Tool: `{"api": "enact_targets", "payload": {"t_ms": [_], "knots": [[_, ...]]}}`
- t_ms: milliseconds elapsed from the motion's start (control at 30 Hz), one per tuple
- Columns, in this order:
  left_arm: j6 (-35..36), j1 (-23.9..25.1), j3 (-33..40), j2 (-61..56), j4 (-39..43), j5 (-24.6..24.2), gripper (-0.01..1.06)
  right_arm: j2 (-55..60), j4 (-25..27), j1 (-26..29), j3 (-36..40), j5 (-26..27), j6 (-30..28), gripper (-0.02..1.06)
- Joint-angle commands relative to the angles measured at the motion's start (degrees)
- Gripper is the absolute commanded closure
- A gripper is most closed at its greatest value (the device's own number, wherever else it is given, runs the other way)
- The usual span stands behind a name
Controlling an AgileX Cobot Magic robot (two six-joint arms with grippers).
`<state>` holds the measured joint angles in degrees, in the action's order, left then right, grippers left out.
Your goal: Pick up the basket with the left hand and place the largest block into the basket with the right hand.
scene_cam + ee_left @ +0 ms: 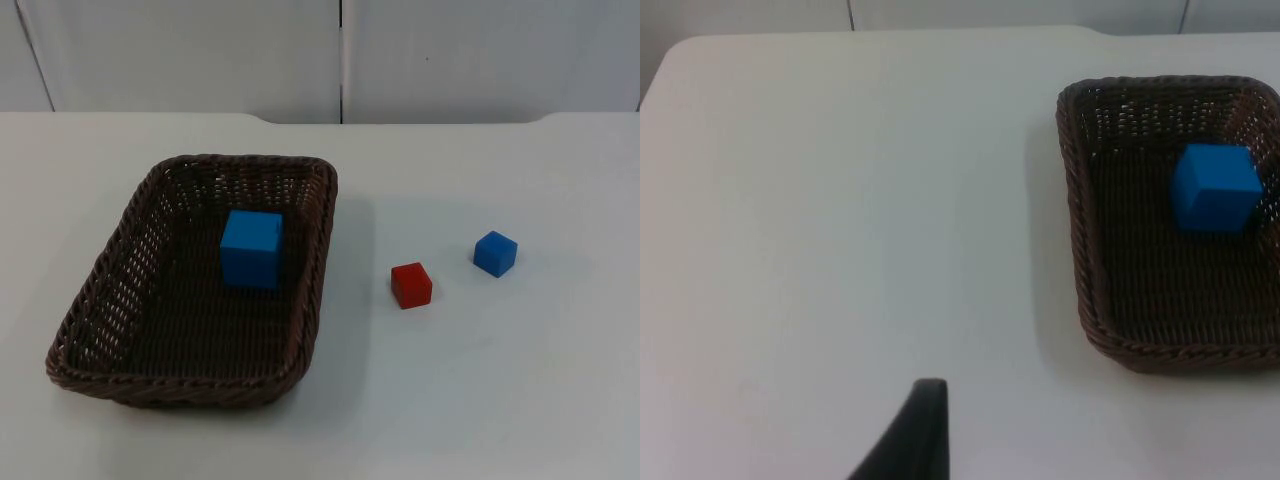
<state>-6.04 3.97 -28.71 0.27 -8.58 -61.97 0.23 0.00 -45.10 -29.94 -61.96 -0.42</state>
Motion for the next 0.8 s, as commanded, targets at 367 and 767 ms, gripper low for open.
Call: {"api": "enact_targets", "payload": {"t_ms": [367,767], "knots": [[0.4,0.1,0.3,-0.3,0.3,0.4,0.0,-0.2,0.3,9.2,0.4,0.2,0.0,-0.01],[0.4,0.1,0.3,-0.3,0.3,0.4,0.0,-0.2,0.3,24.9,0.4,0.2,0.0,-0.01]]}}
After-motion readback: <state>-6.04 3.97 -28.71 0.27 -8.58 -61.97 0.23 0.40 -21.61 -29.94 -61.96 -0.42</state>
